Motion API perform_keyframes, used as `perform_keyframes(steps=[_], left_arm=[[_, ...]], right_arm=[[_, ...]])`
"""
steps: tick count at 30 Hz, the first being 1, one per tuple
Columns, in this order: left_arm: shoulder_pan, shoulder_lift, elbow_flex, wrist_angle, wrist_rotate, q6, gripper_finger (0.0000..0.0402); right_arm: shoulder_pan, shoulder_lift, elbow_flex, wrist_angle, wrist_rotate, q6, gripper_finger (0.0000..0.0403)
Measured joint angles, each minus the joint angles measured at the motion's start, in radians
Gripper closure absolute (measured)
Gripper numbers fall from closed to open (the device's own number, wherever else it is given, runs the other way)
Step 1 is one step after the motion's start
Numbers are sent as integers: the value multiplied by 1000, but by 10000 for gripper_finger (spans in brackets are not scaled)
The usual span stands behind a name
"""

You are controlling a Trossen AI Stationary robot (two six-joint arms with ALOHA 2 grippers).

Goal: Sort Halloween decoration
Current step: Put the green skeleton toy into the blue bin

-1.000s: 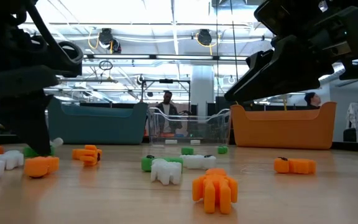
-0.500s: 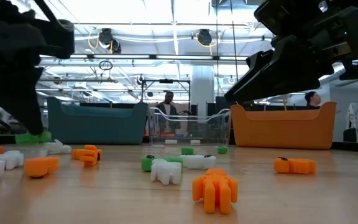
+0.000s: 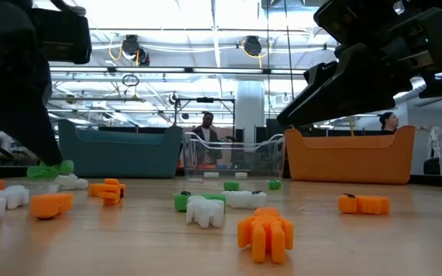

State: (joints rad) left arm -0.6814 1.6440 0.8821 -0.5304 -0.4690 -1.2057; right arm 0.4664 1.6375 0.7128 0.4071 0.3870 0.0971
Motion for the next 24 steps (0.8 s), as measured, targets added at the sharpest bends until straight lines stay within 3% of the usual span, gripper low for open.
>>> perform_keyframes(steps=[6,16,24], left_arm=[[0,0,0,60,-90,44,401],[7,-4,2,465,-221,451,401],[7,-67,2,506,-252,537,401]], right_arm=[[0,0,0,0,0,-2,261],[0,0,0,0,0,-1,261],[0,0,0,0,0,-1,261]])
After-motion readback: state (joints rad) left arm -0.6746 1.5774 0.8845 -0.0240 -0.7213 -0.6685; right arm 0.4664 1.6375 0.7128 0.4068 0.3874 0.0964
